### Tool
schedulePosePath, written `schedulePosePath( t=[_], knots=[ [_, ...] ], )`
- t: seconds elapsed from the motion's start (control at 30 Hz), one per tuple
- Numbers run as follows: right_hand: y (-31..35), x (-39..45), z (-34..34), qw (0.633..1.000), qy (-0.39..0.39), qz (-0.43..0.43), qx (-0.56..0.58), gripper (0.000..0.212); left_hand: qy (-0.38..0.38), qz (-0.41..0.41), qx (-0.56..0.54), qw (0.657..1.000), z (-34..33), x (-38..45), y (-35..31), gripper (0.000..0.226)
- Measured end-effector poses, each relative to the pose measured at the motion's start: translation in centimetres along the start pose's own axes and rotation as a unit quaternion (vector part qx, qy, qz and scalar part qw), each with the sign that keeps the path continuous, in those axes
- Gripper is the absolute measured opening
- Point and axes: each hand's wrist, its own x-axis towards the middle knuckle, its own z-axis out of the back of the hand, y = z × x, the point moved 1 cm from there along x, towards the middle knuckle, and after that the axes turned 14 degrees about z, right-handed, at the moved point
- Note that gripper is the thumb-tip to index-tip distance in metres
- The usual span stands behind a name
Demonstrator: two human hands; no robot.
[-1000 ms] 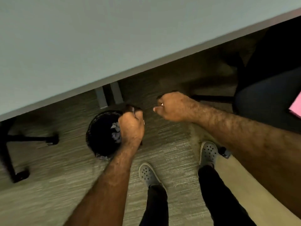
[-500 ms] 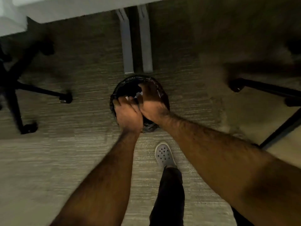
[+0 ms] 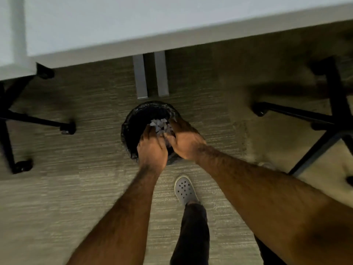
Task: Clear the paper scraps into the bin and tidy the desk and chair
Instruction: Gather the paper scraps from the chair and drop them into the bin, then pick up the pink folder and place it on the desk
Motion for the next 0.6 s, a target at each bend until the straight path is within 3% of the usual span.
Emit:
schedulePosePath(
  t=[0.13, 0.37, 0.5, 0.6],
  knots=[
    [-0.1, -1.8, 5.2, 0.998, -0.062, -0.019, -0.006, 0.05, 0.014, -0.051, -0.039, 0.998, 1.7, -1.3, -5.3, 0.043],
    [-1.5, -7.8, 16.5, 0.988, -0.126, -0.084, -0.007, 0.031, 0.075, -0.037, -0.05, 0.995, 4.0, -5.0, -16.4, 0.029],
    [-3.8, -13.6, 23.2, 0.969, -0.226, -0.1, -0.019, 0.026, 0.128, -0.146, -0.122, 0.973, 4.3, -8.7, -24.5, 0.019],
    [-6.4, -18.4, 27.2, 0.933, -0.331, -0.14, -0.015, 0.031, 0.191, -0.238, -0.148, 0.941, 3.7, -12.5, -30.8, 0.016]
  ],
)
